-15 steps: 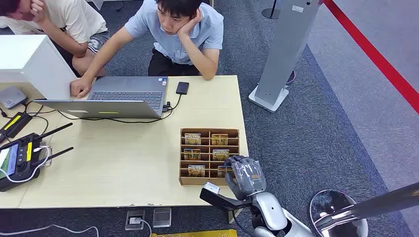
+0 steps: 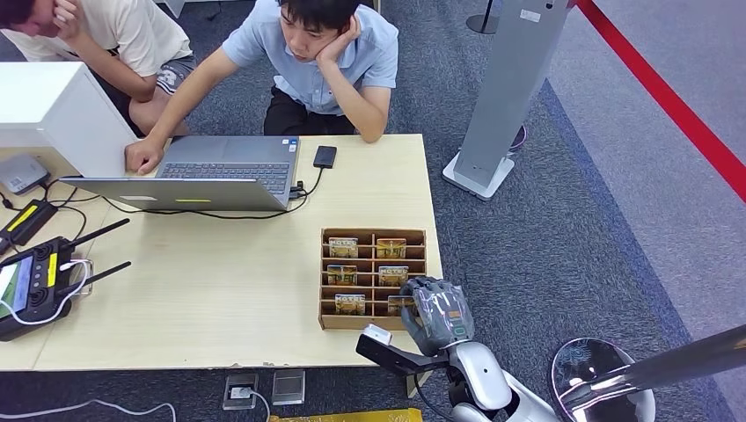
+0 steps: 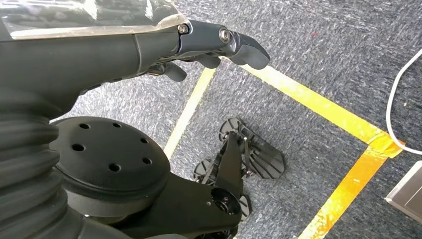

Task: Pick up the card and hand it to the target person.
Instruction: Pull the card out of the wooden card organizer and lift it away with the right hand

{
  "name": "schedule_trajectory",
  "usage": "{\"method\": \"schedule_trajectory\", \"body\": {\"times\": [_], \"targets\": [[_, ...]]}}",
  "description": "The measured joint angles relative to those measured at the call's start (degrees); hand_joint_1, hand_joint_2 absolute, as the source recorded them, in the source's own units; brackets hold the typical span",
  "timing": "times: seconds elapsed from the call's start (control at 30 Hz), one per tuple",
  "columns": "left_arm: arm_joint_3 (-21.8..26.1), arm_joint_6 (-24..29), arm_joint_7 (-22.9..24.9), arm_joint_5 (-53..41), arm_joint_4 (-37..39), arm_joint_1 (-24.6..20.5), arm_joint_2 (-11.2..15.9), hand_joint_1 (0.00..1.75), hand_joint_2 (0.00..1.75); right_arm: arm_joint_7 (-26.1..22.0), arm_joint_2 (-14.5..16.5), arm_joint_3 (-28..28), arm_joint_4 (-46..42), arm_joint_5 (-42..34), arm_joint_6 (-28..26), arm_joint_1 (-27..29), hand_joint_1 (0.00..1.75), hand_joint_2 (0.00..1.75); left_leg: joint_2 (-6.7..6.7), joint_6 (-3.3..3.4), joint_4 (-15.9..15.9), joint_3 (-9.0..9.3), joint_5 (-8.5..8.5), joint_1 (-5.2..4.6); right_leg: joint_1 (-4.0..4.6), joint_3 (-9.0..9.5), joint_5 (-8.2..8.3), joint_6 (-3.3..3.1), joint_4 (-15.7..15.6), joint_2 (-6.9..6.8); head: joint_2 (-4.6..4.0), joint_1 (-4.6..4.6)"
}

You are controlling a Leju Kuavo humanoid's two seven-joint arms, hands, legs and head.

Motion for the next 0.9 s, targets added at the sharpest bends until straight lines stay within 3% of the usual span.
{"method": "schedule_trajectory", "body": {"times": [0.07, 0.13, 0.9], "targets": [[0.01, 0.0, -0.05, 0.0, 0.01, -0.02, 0.0, 0.0, 1.75, -0.01, 0.0, 0.0, 0.01, -0.03, 0.02, -0.02, 1.57, 1.75, 0.0, 0.0, 0.0, 0.0, 0.0, 0.0, 0.0, 0.0, 0.0, 0.0, 0.0, 0.0, 0.0, 0.01], [0.01, 0.0, -0.24, -0.01, 0.02, -0.06, 0.0, 0.0, 1.75, -0.02, 0.01, 0.0, 0.02, -0.1, -0.03, -0.02, 1.75, 1.75, 0.0, 0.0, 0.0, 0.0, 0.0, 0.0, 0.0, 0.0, 0.0, 0.0, 0.0, 0.0, 0.0, 0.03], [0.02, 0.0, -0.27, -0.58, 0.01, -0.04, 0.0, 0.0, 1.75, -2.84, -0.07, -0.09, -1.5, 3.21, -8.32, -0.01, 1.75, 1.75, 0.0, 0.0, 0.0, -0.02, 0.0, 0.0, 0.0, -0.03, 0.0, 0.0, 0.0, 0.0, 0.0, 0.02]]}}
